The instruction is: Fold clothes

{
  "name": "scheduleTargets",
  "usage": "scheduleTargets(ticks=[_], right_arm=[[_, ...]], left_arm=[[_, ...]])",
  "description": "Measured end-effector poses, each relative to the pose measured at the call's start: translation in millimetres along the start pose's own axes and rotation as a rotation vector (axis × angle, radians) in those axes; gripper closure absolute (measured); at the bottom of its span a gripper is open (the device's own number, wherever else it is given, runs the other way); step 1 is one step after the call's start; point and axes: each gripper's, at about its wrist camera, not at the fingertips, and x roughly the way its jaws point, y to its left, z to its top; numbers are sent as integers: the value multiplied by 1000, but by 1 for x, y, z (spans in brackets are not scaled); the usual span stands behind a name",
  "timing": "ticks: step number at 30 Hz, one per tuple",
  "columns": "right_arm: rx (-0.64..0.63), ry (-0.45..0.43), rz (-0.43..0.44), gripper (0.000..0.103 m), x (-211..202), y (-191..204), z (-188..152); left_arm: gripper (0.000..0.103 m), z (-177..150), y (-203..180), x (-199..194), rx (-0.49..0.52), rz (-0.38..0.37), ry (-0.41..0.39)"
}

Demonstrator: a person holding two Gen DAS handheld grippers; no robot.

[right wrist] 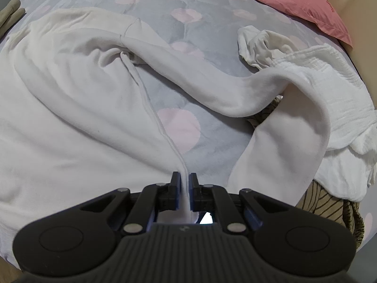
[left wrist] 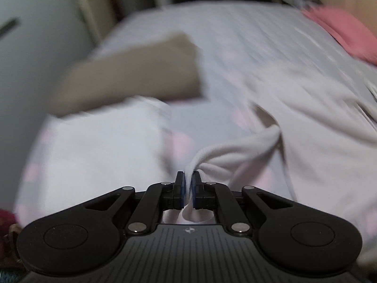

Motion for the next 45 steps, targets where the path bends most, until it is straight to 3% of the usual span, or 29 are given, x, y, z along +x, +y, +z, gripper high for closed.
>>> scheduleTargets(ticks=[9, 13, 16, 19, 21, 25, 30, 33, 38, 43, 45], right_arm=[[9, 0, 0, 95, -2, 1, 0], [10, 0, 5, 95, -3, 0, -1], [14, 3, 9, 92, -3, -1, -1], [23, 0, 15, 86, -6, -4, -1], [35, -4, 25, 81, -9, -9, -1], [74, -8, 63, 76, -15, -20, -5], [79, -9, 109, 61, -19, -28, -14], [66, -4, 126, 57, -16, -27, -19], [29, 21, 145, 57, -8, -21, -23], [-14, 43, 148, 57, 0, -10, -26], [-33, 48, 151, 58, 2, -5, -27]], left_arm=[[99, 62, 88, -1, -206, 247, -169], [93, 74, 102, 11, -295, 206, -157], [81, 67, 75, 17, -214, 187, -155], [74, 55, 41, 20, -149, 114, -151], [72, 44, 12, 24, -102, 14, -120], [61, 14, -44, 32, 13, -189, -18], [58, -22, -105, 48, 162, -387, 125], [53, -45, -135, 58, 245, -442, 187], [51, -74, -160, 70, 280, -499, 280], [52, -88, -184, 84, 309, -510, 327], [57, -91, -190, 87, 317, -517, 334]])
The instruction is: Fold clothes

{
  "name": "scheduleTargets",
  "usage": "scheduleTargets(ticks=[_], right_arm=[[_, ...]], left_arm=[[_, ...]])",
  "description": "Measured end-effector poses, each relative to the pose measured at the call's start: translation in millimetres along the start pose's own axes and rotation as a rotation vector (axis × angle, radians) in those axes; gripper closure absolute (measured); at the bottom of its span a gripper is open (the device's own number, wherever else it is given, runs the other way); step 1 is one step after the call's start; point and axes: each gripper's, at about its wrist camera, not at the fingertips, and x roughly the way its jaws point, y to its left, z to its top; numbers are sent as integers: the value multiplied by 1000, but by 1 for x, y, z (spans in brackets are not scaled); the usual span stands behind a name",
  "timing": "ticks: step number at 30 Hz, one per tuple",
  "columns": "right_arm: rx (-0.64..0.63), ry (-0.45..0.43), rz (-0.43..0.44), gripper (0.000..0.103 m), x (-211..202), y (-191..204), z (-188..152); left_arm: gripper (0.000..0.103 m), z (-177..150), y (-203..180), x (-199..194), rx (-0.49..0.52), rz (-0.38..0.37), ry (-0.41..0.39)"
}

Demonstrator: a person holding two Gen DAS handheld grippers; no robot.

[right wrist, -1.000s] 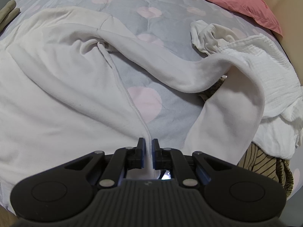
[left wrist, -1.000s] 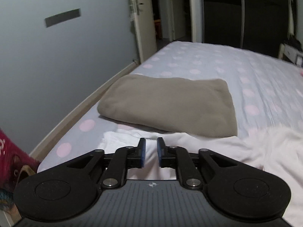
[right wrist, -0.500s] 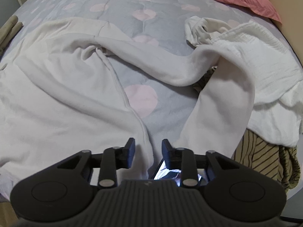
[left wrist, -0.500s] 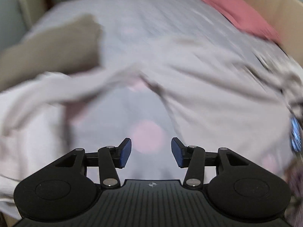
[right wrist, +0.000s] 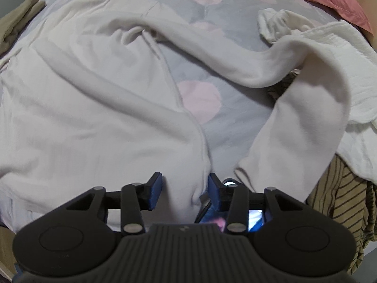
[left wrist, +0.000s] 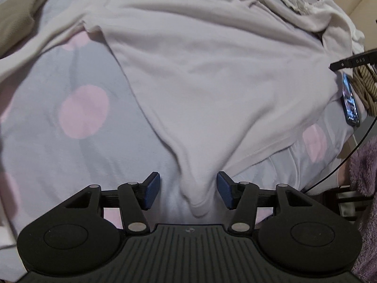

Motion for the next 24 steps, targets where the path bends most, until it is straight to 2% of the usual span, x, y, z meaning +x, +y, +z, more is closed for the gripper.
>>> scheduleTargets(ticks=[1, 3, 5, 6, 9, 17, 24], right_arm=[[-7, 2, 2, 59, 1, 2, 0], [-21, 5, 7, 73, 0, 6, -1], [-30, 4, 17, 84, -2, 8, -1], [-32, -3, 25, 85, -5, 10, -1], [-41, -28, 53, 86, -17, 16, 0], [0, -84, 161, 88, -68, 16, 10], [-25, -88, 255, 88, -113, 26, 4]], left_arm=[[61, 0, -2, 2, 4, -5, 3], [82, 1, -6, 7, 14, -11, 7], [92, 2, -10, 8, 29, 0, 3], [95, 3, -10, 7, 31, 3, -2], [97, 6, -10, -8, 34, -8, -33], [97, 17, 10, -87, -18, -74, -146], [98, 7, 28, -141, -59, -89, -155]])
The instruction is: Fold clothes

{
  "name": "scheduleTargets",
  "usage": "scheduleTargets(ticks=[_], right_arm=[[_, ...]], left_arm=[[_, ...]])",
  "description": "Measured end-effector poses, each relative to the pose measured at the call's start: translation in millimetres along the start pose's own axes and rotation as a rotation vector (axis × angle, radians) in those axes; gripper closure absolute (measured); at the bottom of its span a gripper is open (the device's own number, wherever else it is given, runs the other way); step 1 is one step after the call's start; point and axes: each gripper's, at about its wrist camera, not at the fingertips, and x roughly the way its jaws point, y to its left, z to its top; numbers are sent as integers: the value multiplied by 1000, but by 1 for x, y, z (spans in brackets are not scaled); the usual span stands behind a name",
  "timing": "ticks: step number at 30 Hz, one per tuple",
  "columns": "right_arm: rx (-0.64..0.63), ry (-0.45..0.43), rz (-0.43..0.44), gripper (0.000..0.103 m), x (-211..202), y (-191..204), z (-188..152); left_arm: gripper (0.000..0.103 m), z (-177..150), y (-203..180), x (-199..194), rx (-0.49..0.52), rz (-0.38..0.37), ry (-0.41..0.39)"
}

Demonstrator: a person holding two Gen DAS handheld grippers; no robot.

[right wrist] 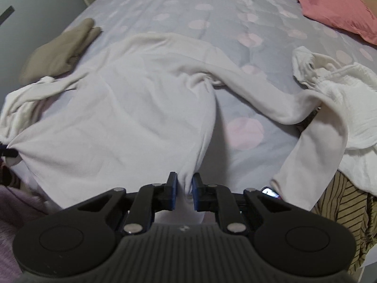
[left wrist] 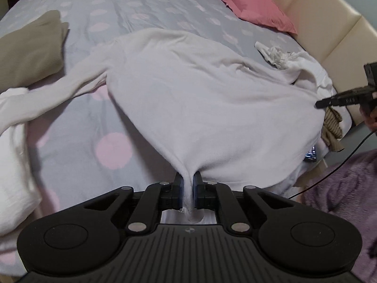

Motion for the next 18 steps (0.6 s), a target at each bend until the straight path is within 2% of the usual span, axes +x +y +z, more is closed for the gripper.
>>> scheduleTargets(ticks=[2, 7, 15, 16, 18], right_arm=[[-16, 32, 22, 88, -1, 7, -5], [-97, 150, 32, 89, 15, 28, -27], [-159, 311, -36, 88, 76, 38, -53], [-165, 328, -49, 87, 83, 38, -55], [-181, 356, -79, 79, 94, 38, -60]], left_arm=[[98, -8, 3, -8, -3, 5, 29], [98, -29, 9, 0, 6, 20, 143], [97, -51, 14, 66, 42, 45, 326], [95, -54, 17, 73, 45, 49, 346], [89, -61, 21, 86, 47, 49, 396]])
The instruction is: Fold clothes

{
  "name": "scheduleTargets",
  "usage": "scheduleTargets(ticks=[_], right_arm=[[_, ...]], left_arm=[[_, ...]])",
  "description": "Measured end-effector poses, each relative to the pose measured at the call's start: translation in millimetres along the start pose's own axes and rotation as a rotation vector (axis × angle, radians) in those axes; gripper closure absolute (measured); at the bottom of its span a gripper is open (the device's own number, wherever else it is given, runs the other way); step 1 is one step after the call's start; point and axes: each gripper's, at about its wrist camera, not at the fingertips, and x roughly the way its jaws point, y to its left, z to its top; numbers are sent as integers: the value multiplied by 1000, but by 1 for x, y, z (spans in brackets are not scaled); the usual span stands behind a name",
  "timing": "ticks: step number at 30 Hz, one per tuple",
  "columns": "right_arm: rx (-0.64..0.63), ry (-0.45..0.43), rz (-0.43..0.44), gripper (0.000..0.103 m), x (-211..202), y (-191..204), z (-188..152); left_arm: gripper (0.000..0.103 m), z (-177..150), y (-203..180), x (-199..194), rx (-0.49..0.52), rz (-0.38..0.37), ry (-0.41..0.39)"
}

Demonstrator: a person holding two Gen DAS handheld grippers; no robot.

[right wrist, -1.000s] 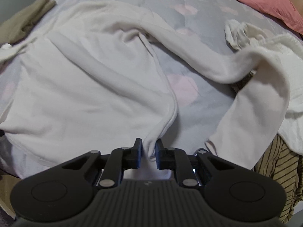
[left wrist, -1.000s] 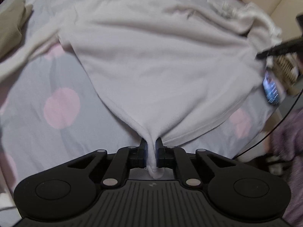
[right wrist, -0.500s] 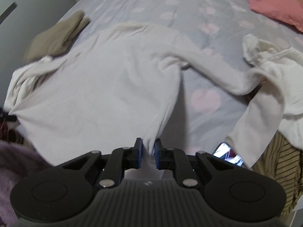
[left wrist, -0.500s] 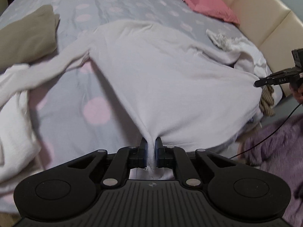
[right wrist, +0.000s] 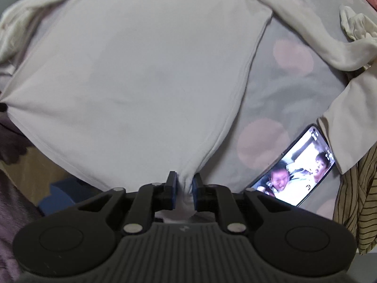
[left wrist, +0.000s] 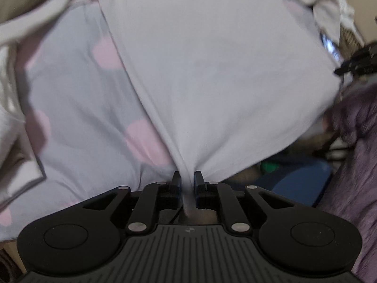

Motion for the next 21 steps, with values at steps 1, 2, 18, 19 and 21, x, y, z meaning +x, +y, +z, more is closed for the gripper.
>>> scheduleTargets(ticks=[1, 2, 18, 19, 21], right_arm=[[-11, 12, -20, 66, 3, 0, -2], [-22, 24, -41, 60, 6, 1, -4], [86, -171, -107, 60, -29, -41, 57], [90, -188, -115, 60, -31, -45, 67], [97, -225, -131, 61, -35, -53, 88]], left_arm=[[88, -1, 2, 5, -10, 3, 19], [87, -2, 3, 7, -17, 10, 24], [75, 87, 47, -51, -115, 109, -316], [75, 96, 52, -54, -126, 119, -345], [75, 118, 63, -60, -152, 140, -402]])
